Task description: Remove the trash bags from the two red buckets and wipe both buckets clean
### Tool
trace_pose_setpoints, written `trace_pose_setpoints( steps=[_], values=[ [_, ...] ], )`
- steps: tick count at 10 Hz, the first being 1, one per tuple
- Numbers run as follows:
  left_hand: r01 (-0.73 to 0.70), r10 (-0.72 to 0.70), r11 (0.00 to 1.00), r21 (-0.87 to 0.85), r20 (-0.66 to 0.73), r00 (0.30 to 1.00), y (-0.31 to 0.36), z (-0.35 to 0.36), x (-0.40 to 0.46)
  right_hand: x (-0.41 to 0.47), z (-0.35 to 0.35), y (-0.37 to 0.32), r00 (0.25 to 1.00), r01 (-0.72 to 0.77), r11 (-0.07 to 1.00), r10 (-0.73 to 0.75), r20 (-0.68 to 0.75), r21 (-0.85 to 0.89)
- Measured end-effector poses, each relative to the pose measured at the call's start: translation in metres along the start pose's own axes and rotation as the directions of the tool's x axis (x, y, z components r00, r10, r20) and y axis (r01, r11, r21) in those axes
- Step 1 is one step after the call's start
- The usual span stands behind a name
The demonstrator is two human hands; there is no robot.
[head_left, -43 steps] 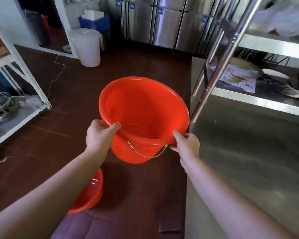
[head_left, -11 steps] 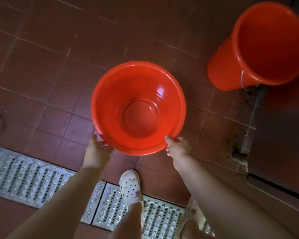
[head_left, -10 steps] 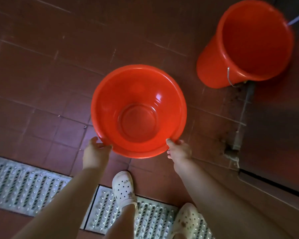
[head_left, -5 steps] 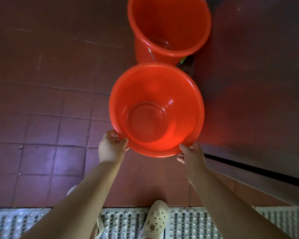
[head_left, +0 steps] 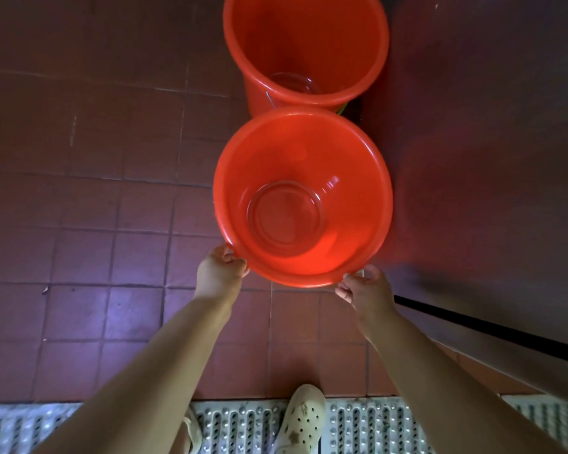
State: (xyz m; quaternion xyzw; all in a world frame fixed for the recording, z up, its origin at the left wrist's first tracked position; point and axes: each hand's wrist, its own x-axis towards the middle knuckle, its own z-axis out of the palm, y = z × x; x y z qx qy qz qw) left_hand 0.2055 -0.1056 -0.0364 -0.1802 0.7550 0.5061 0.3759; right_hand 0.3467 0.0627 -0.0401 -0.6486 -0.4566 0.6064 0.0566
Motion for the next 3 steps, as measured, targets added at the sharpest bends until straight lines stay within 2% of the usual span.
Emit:
trace_pose_setpoints(
  steps=[1, 2, 3],
  values=[
    [0.034, -0.035, 0.998, 0.048, 0.013, 0.999, 0.0, -0.008, -0.009, -0.014, -0.007, 0.001, 0.996, -0.088, 0.99, 0.089, 0.003, -0.11],
    [-0.038, 0.045, 0.954, 0.296, -0.017, 0.999, 0.016, -0.022, -0.026, -0.038, -0.016, -0.004, 0.992, -0.109, 0.975, 0.119, 0.043, -0.193],
    [-0.197, 0.175, 0.811, 0.551, 0.093, 0.98, 0.047, -0.035, -0.06, -0.076, -0.025, -0.021, 0.984, -0.062, 0.951, 0.11, 0.143, -0.302]
  ],
)
